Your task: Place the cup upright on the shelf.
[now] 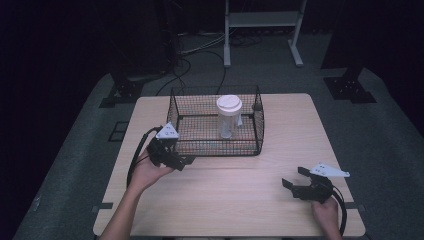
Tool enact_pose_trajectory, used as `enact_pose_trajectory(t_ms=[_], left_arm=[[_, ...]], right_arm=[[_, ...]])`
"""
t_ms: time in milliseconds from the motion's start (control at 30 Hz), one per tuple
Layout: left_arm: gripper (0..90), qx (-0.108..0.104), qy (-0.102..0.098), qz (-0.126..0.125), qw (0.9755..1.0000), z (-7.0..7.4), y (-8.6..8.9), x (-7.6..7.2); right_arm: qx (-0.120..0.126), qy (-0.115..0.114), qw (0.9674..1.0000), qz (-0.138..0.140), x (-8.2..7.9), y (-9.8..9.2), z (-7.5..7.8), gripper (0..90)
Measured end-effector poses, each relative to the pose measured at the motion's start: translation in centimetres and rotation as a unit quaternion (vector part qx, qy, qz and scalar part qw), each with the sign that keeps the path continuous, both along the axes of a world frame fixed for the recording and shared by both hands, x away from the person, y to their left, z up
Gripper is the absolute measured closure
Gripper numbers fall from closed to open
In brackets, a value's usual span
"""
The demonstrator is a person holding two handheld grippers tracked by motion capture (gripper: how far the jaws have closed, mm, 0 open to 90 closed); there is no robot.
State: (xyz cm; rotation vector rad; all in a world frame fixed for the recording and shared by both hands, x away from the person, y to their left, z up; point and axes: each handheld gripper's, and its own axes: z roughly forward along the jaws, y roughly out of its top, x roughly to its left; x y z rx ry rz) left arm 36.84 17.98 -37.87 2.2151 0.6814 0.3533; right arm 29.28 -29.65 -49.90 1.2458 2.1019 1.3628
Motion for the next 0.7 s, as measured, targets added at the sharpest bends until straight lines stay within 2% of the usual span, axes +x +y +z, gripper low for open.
enact_pose_trajectory(t_ms=[333,700], left_arm=[[0.0,0.005,-0.002,0.001,1.0000,-0.8,0.1,-1.3],[0.0,-0.018,0.005,0.005,0.9998,-1.9,1.0,-2.3]], right_arm=[[-0.001,-0.001,1.0000,0.001,0.0,0.0,0.0,12.9],[-0.002,0.000,1.0000,-0.001,0.0,0.0,0.0,12.9]])
